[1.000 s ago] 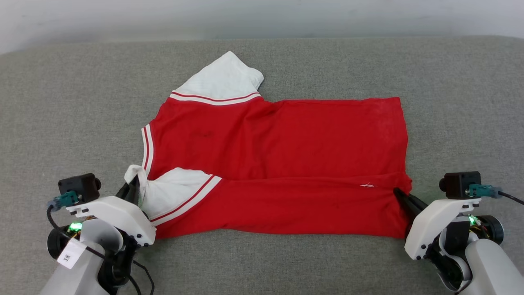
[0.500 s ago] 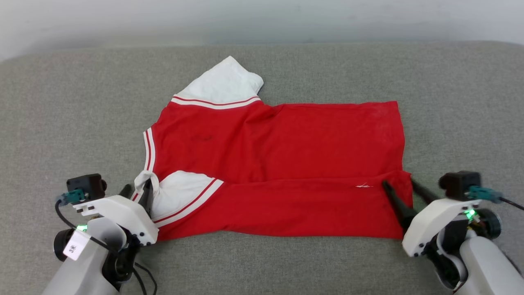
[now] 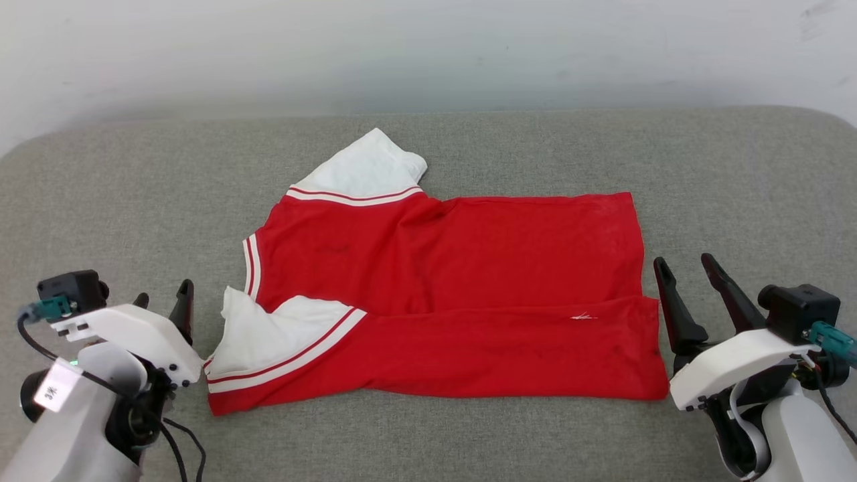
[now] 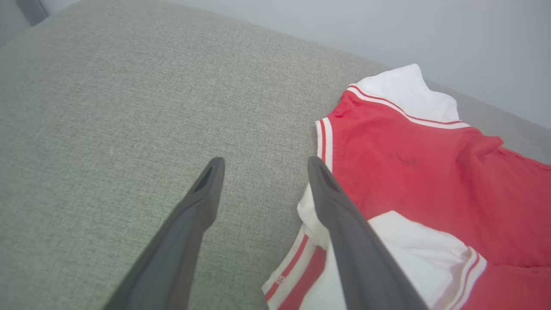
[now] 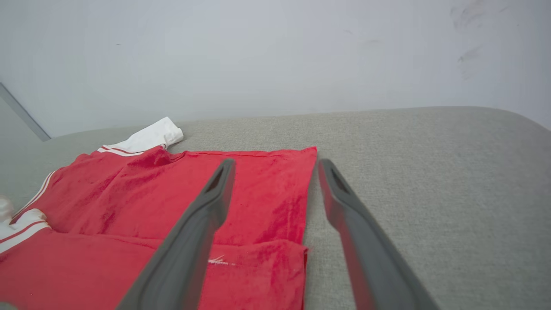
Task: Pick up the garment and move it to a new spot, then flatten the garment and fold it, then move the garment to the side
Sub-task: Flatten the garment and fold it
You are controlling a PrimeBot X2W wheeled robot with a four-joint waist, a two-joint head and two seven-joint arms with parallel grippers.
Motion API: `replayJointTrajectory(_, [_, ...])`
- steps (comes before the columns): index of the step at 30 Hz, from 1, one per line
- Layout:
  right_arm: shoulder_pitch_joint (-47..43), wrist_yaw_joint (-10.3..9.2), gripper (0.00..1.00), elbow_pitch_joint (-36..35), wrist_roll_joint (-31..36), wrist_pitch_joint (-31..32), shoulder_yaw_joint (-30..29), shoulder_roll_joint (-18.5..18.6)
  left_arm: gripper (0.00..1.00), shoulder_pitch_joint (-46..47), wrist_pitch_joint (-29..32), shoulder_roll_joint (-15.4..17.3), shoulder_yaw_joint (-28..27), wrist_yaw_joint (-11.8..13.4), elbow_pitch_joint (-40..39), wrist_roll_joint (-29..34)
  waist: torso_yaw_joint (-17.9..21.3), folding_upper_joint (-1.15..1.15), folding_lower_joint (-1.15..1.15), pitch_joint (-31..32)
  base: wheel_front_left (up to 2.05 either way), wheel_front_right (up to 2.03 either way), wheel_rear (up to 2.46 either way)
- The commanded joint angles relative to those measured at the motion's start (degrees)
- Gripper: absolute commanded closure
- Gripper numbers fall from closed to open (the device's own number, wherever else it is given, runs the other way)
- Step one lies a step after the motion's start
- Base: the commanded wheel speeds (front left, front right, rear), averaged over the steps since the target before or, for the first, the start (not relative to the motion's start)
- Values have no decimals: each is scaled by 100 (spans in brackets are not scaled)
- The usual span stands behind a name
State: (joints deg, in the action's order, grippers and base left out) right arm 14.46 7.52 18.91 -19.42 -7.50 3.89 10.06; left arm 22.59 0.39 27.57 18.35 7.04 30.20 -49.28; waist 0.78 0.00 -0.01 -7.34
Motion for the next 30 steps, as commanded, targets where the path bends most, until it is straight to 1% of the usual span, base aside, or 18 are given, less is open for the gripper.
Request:
replayJointTrajectory(1, [-91, -6, 0, -94, 51, 42, -60, -72, 0, 27, 153, 73, 13, -38, -86, -66, 0, 0, 1, 19, 0, 0, 0])
replayJointTrajectory(4, [-243, -6, 0, -342, 110, 159, -159, -186, 0, 68, 675, 257, 49, 23, -449, -159, -10, 0, 1, 49, 0, 0, 0])
replayJointTrajectory(9, [-430, -6, 0, -740, 199, 338, -273, -298, 0, -116, 1895, 626, 148, 148, -1115, -473, 30, 0, 1, 54, 0, 0, 0])
replayJointTrajectory(11, [-469, -6, 0, -867, 204, 404, -299, -343, 0, -192, 2384, 802, 180, 258, -1386, -598, 56, 0, 1, 56, 0, 0, 0])
replayJointTrajectory(14, [-535, -6, 0, -991, 210, 499, -322, -396, 0, -323, 3017, 977, 239, 440, -1764, -792, 90, 0, 1, 35, 0, 0, 0])
replayJointTrajectory(17, [-553, -6, 0, -1086, 173, 539, -345, -430, 0, -490, 3460, 1087, 285, 624, -2059, -934, 120, 0, 1, 2, 0, 0, 0])
replayJointTrajectory(20, [-563, -6, 0, -1133, 142, 583, -367, -448, 0, -612, 3705, 1108, 355, 746, -2216, -1006, 140, 0, 1, -55, 0, 0, 0])
replayJointTrajectory(24, [-525, -6, 0, -1188, 101, 613, -372, -460, 0, -724, 3873, 1030, 468, 857, -2159, -1050, 175, 0, 1, -155, 0, 0, 0])
replayJointTrajectory(27, [-504, -6, 0, -1233, 63, 646, -403, -466, 0, -662, 3844, 927, 497, 882, -1976, -1056, 166, 0, 1, -246, 0, 0, 0])
replayJointTrajectory(30, [-473, -6, 0, -1254, 20, 682, -416, -455, 0, -575, 3796, 778, 539, 822, -1704, -1087, 182, 0, 1, -319, 0, 0, 0])
